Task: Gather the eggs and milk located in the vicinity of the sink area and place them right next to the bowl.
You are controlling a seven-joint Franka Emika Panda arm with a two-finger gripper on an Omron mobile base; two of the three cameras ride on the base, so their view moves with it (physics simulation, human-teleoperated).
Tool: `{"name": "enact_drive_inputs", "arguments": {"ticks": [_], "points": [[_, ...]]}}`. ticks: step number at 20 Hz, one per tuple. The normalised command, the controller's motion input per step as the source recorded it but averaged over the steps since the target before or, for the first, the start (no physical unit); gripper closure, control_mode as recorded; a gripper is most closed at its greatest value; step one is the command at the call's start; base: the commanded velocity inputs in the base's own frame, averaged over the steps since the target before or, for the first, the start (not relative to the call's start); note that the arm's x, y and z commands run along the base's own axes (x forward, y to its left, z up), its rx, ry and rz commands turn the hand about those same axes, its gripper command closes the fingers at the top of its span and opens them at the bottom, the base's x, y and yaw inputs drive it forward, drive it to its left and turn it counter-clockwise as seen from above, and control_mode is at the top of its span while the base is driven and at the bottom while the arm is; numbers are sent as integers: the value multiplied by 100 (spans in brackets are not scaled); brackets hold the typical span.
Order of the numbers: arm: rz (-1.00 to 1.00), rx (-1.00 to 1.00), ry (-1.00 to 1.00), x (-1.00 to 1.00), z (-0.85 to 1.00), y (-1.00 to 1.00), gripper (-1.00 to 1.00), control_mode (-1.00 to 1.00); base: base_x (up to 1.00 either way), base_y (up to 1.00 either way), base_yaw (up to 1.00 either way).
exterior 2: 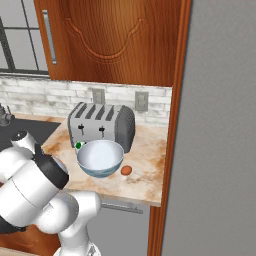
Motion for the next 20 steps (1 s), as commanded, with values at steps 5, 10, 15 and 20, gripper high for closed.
{"name": "enact_drive_inputs", "arguments": {"ticks": [5, 10, 15, 20], "points": [[-13, -2, -13, 0, 26, -11, 100, -100, 0, 0, 0], [-16, -4, -16, 0, 1, -24, 100, -100, 0, 0, 0], [-18, -1, -7, 0, 0, -36, 100, -100, 0, 0, 0], [-12, 1, 2, 0, 4, -36, 100, -100, 0, 0, 0]]}}
